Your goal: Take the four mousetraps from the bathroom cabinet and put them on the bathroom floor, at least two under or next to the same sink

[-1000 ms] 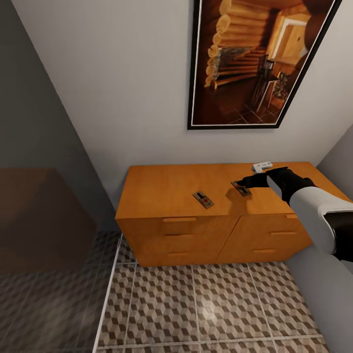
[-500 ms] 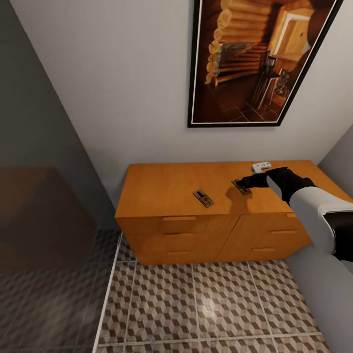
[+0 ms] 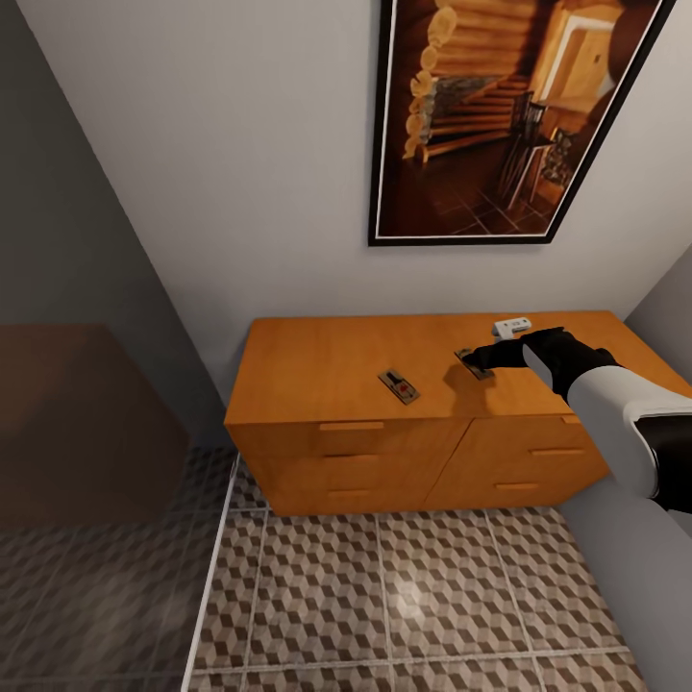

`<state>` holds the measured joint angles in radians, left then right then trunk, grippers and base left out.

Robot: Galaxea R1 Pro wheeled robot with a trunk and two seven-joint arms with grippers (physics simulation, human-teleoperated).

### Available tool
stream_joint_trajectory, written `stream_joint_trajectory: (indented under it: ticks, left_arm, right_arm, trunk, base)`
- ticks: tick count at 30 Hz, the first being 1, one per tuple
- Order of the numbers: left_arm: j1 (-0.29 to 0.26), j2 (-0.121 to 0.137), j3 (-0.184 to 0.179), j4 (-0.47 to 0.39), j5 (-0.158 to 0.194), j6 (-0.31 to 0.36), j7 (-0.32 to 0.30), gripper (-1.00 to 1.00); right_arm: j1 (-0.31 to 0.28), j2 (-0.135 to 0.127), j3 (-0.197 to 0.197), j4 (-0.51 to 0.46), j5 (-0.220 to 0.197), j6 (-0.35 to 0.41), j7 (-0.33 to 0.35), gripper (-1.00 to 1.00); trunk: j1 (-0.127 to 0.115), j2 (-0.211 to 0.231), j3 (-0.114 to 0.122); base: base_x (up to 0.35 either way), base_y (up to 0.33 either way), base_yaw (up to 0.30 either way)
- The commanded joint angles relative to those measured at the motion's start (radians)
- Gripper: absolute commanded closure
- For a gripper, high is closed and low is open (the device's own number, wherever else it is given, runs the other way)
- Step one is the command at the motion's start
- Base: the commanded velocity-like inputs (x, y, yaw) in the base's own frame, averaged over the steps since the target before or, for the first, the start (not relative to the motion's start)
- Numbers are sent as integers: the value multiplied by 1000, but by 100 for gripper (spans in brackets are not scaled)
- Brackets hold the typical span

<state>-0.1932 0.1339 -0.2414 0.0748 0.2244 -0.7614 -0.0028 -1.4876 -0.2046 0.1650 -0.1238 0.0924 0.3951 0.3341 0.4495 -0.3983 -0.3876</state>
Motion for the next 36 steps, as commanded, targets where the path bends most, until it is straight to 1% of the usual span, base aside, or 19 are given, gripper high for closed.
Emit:
stream_joint_trajectory:
  ticks: [1,13,20,26,36]
  left_arm:
    - [-2,0,-9,4,7,-6,0,-100]
    - [-2,0,-8,4,7,-6,0,-100]
    - [-2,0,-9,4,8,-6,0,-100]
    - [-2,0,-8,4,8,-5,0,-100]
    - [-2,0,-7,5,8,28,-2,-100]
  right_arm:
    - [0,-1,2,-2,10,4,6,-100]
    - [0,-3,1,-3,12,4,4,-100]
    - [0,-21,1,-3,12,4,3,-100]
    - [0,-29,1,-3,13,4,4,-100]
    - [0,-30,1,-4,13,4,3,-100]
  trunk:
    - [1,-2,-2]
    - [1,-2,-2]
    - [1,-2,-2]
    - [1,-2,-2]
    - [1,-2,-2]
  base:
    - [0,0,0]
    - [0,0,0]
    - [0,0,0]
    - [0,0,0]
    - [0,0,0]
